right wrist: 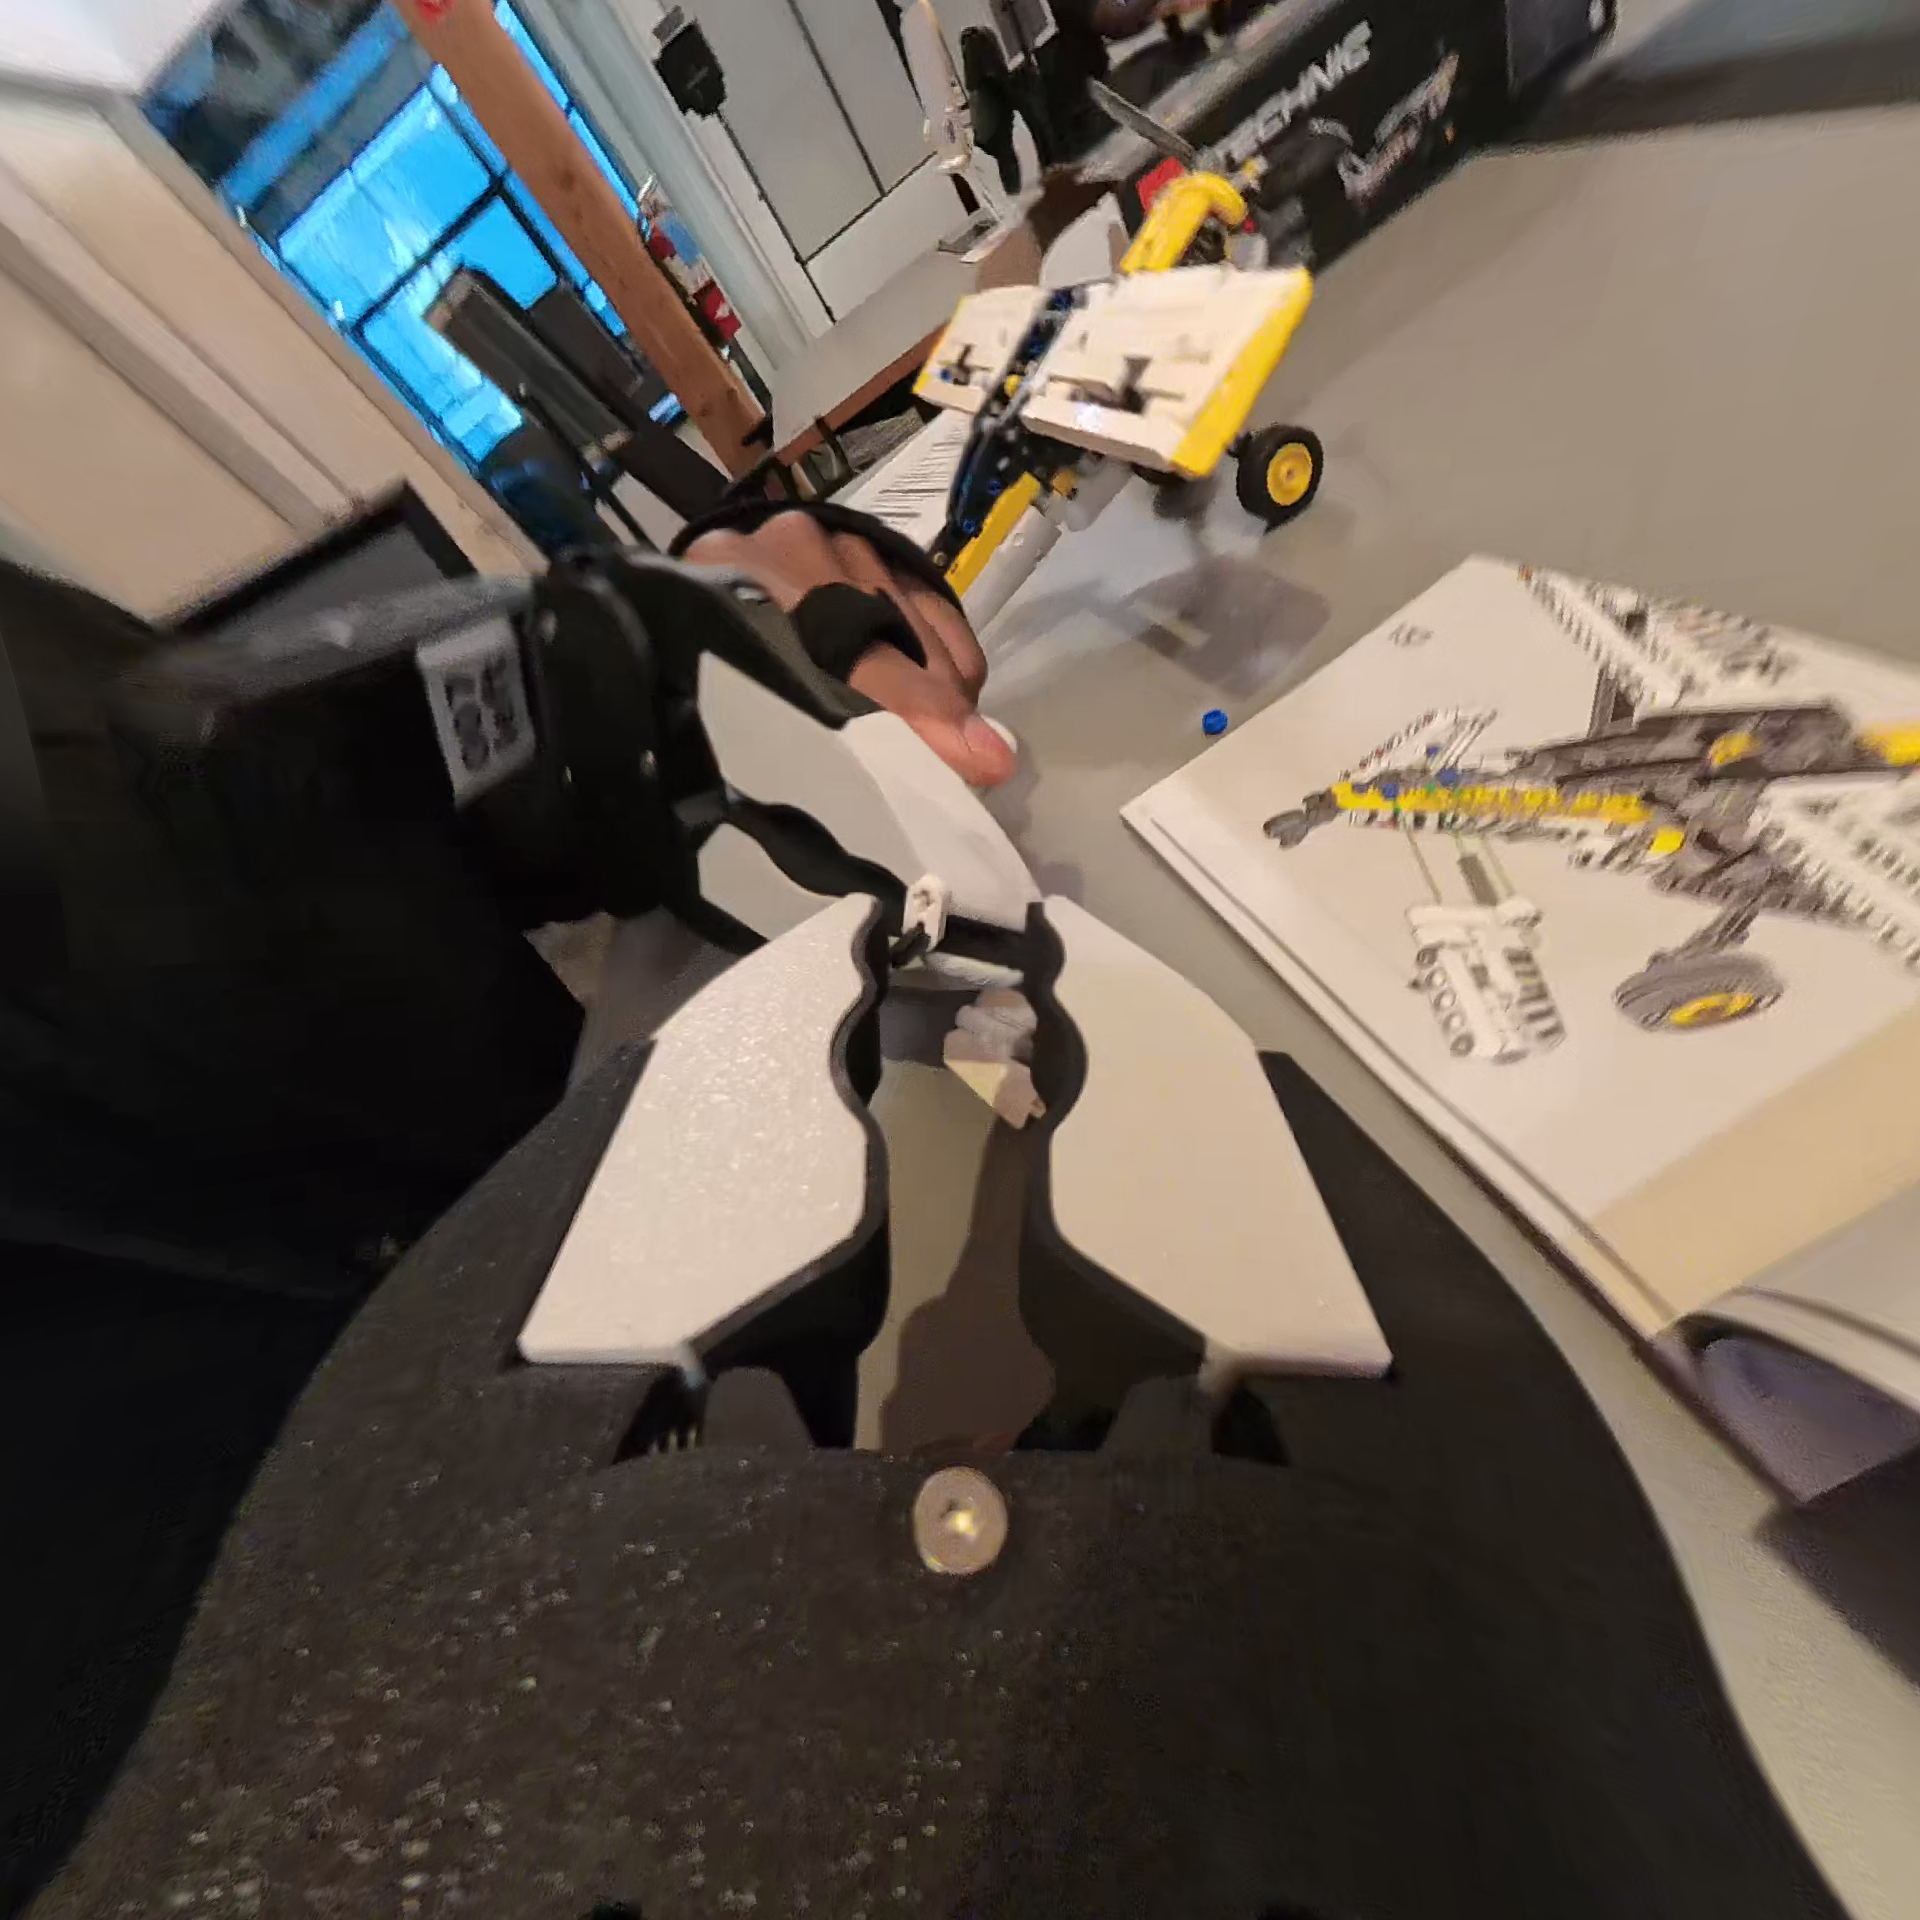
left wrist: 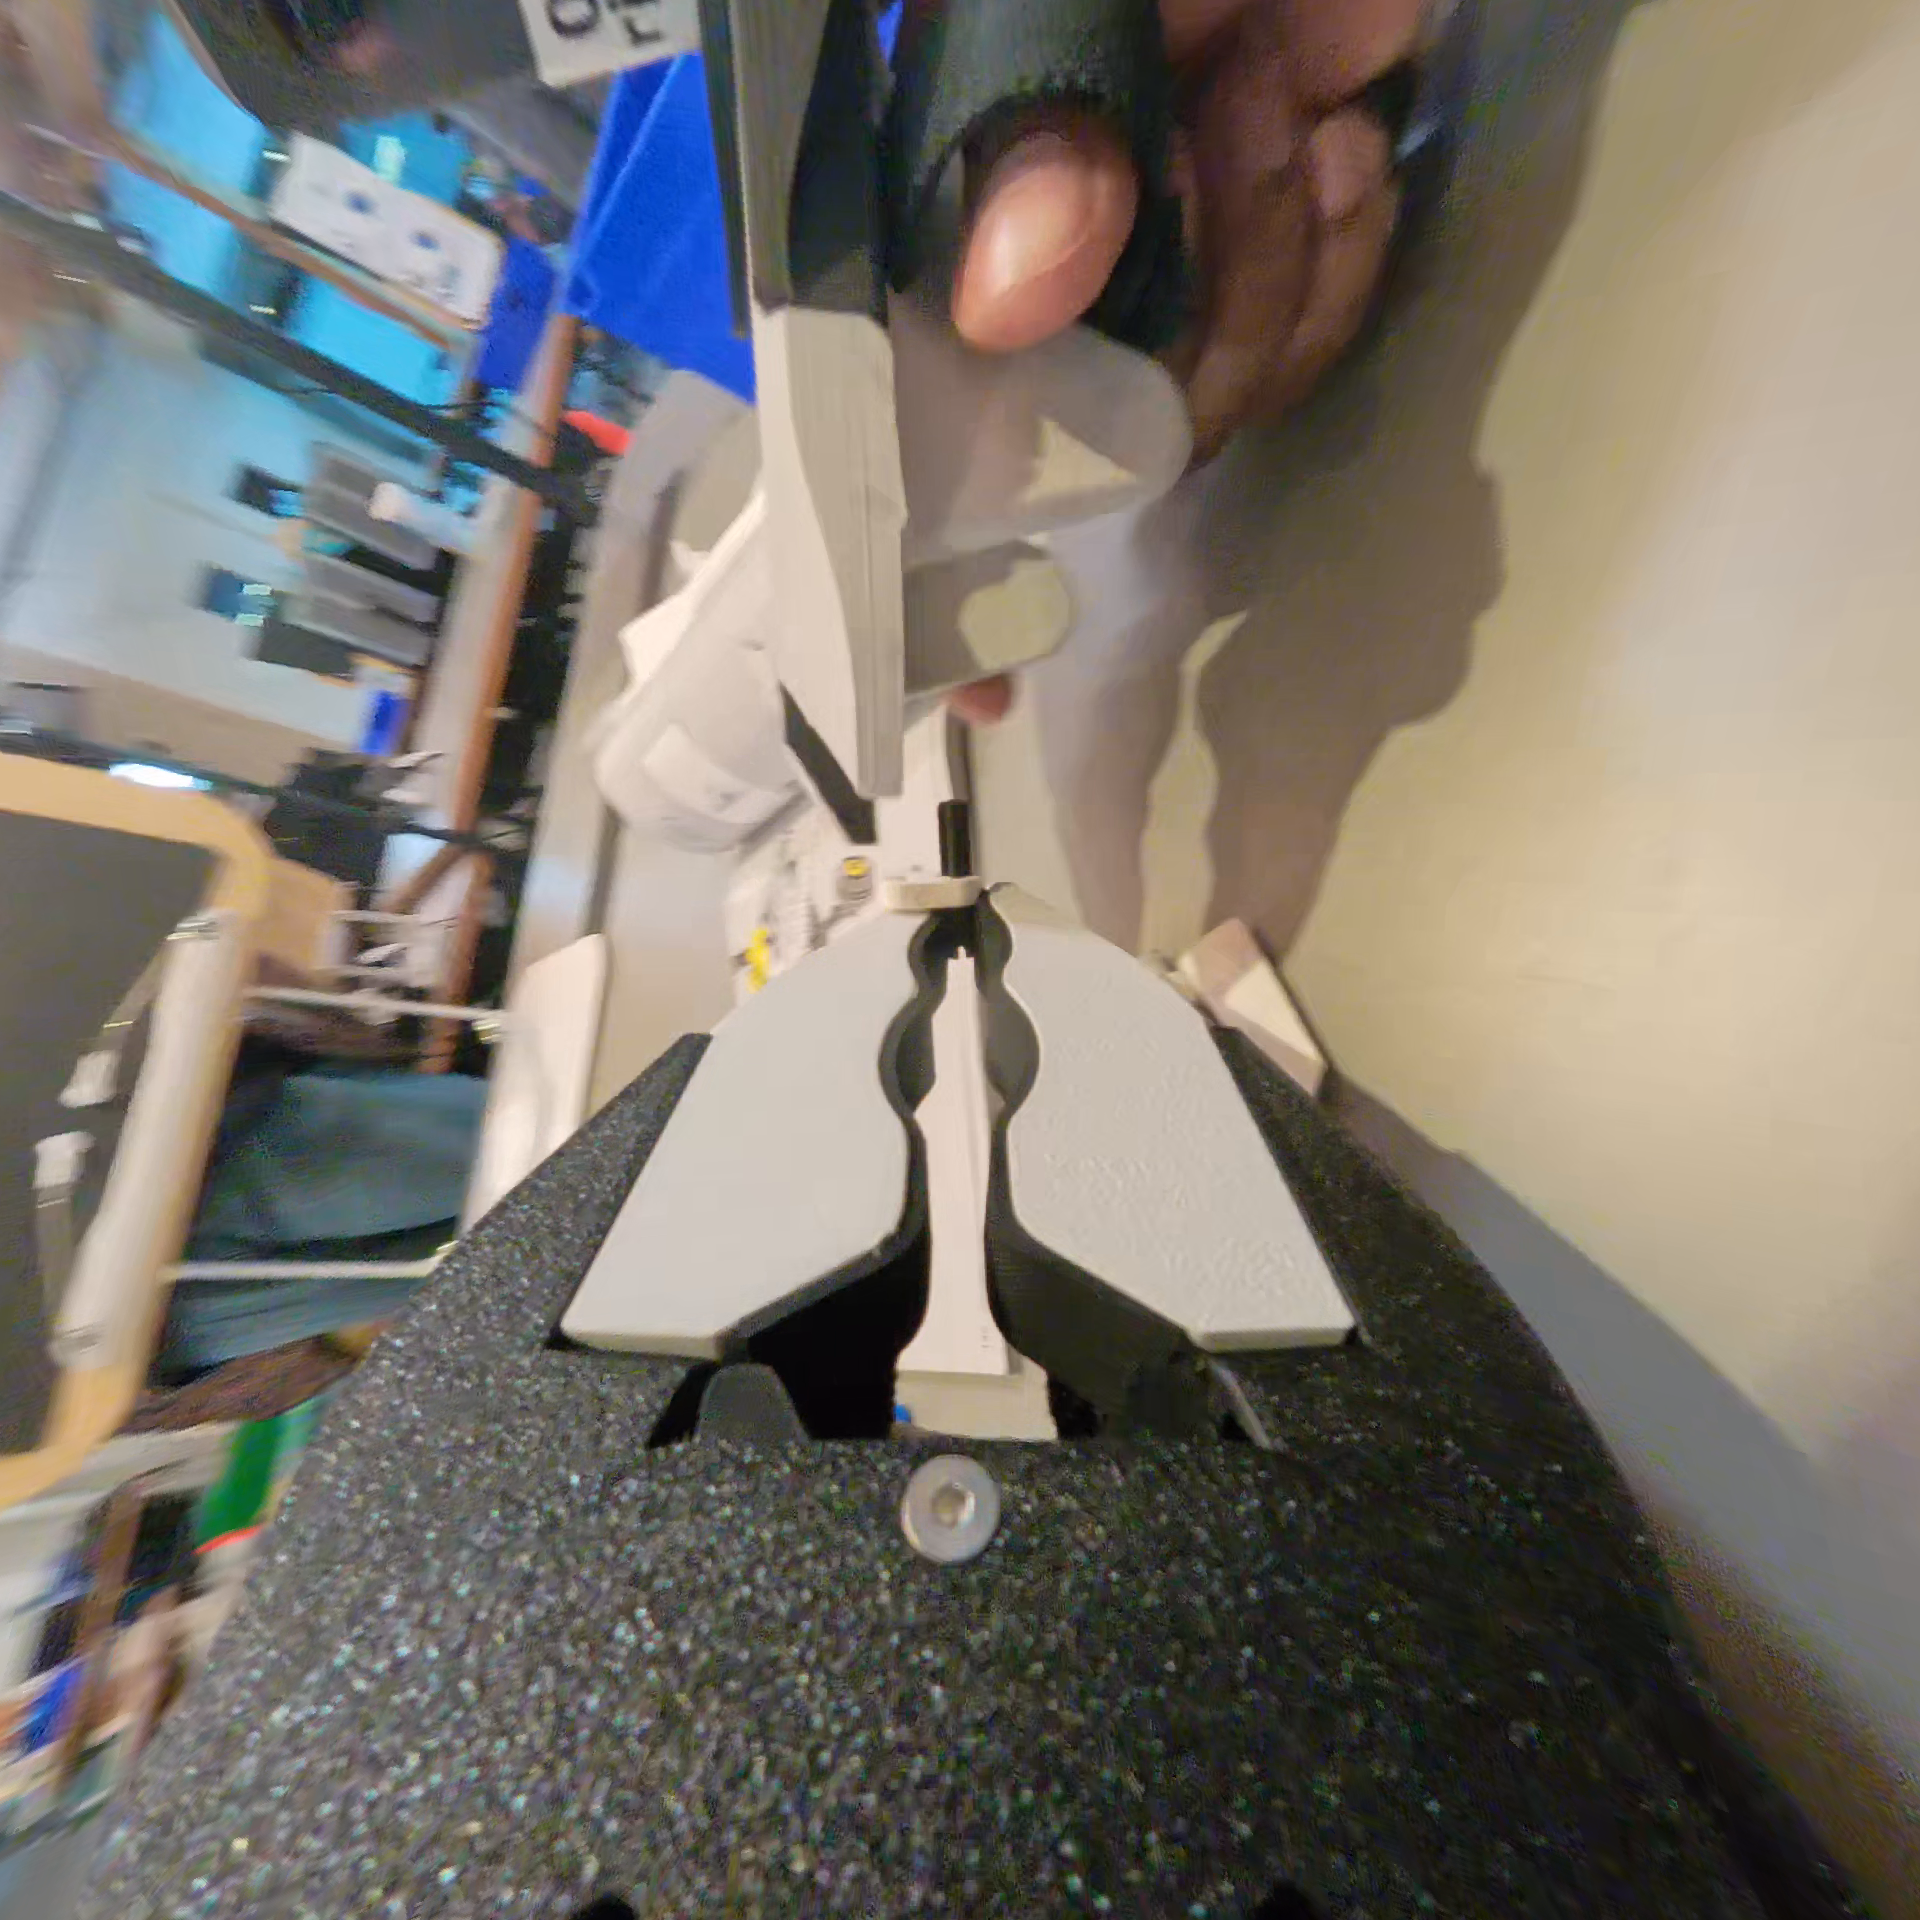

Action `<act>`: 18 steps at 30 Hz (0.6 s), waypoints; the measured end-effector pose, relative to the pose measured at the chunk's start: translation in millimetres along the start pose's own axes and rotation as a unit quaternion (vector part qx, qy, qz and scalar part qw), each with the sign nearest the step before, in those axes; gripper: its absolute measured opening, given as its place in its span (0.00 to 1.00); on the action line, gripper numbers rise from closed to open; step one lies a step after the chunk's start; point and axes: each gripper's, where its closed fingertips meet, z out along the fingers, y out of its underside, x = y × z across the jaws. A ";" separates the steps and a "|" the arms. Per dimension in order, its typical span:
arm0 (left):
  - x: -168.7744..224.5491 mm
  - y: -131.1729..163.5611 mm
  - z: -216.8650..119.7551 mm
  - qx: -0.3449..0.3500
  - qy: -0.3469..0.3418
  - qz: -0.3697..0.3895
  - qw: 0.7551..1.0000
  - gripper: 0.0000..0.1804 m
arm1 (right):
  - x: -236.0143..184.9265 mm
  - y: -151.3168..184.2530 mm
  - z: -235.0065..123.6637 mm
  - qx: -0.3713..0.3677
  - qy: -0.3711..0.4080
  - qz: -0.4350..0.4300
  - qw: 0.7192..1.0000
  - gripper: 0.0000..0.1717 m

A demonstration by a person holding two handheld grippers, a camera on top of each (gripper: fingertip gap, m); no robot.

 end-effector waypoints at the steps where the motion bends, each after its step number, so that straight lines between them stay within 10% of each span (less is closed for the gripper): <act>1: 4.2 -1.9 -1.7 0.009 0.028 -0.016 0.999 0.03 | -3.5 -1.2 -1.1 -0.001 -0.003 -0.032 0.999 0.16; 9: 34.8 -13.5 -19.1 0.074 0.190 -0.045 0.978 0.03 | -35.4 21.5 10.0 -0.055 -0.065 -0.154 0.984 0.17; 18: 45.7 -28.8 -25.1 0.103 0.223 -0.038 0.968 0.03 | -44.5 27.1 12.7 -0.060 -0.070 -0.188 0.978 0.04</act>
